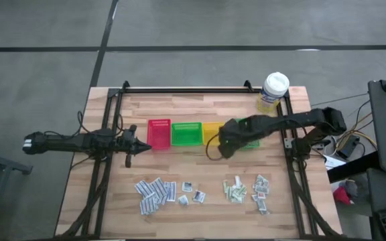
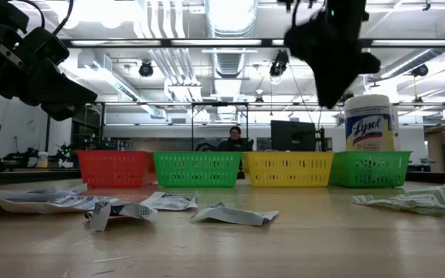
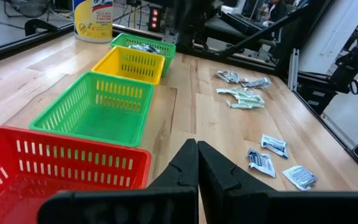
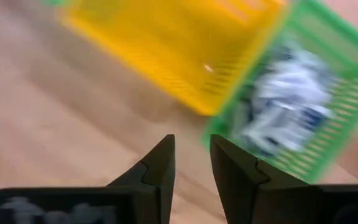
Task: Pick & Place First Aid Supplies
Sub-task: Put the blue alcohol pad into the right green bin
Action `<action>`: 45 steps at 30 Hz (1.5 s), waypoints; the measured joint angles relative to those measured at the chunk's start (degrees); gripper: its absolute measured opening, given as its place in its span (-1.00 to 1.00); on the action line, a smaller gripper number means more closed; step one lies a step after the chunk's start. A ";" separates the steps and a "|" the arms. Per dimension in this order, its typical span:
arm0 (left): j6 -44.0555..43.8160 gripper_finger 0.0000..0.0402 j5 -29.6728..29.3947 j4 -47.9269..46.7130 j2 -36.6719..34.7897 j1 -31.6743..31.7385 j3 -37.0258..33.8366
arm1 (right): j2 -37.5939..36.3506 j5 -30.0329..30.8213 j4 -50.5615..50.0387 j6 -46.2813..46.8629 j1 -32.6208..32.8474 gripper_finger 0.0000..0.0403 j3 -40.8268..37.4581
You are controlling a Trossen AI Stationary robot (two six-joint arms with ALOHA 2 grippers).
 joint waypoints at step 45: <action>-0.22 -1.00 -0.02 0.00 0.26 0.00 0.00 | 13.62 -7.56 43.04 -27.55 20.46 -0.40 -1.67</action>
